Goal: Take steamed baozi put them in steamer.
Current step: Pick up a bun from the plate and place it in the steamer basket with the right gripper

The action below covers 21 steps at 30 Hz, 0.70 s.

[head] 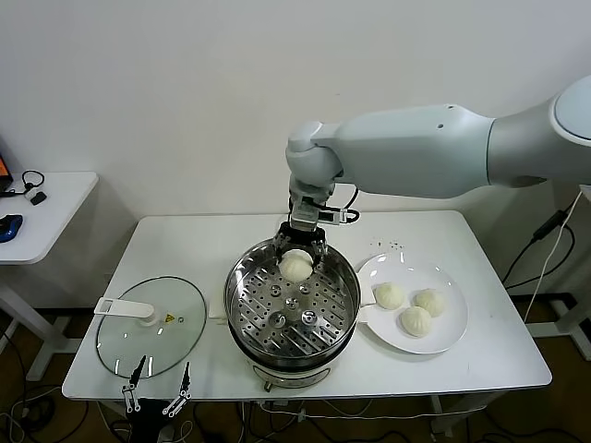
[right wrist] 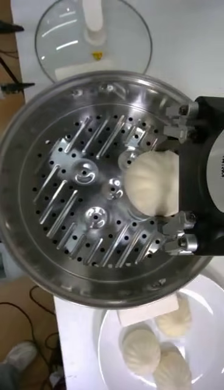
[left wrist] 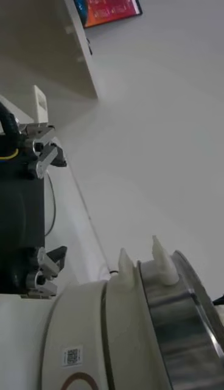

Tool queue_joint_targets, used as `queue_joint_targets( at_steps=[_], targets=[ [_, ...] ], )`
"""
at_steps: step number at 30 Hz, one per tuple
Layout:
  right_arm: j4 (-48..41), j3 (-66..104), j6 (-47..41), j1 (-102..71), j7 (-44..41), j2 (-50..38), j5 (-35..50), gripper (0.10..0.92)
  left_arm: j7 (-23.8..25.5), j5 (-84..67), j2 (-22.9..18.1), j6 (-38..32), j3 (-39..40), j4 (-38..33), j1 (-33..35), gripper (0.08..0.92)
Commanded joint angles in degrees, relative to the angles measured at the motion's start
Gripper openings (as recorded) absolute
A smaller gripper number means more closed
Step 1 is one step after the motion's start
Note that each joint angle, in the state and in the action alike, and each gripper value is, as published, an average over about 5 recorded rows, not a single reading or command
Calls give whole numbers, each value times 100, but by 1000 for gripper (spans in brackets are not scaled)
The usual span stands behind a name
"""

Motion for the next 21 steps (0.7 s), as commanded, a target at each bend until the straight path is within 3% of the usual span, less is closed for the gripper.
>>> queue_joint_targets(
  at_steps=[1,21],
  targets=[
    [-707,68,204,-533,57,265,-399,704,-1,-7,-280,-14,-14,45,-21,823],
    [-1050,309,200,-1040,92,423,-676,704,-3,-34,-280,-22,-52,102,-73,823]
  ],
)
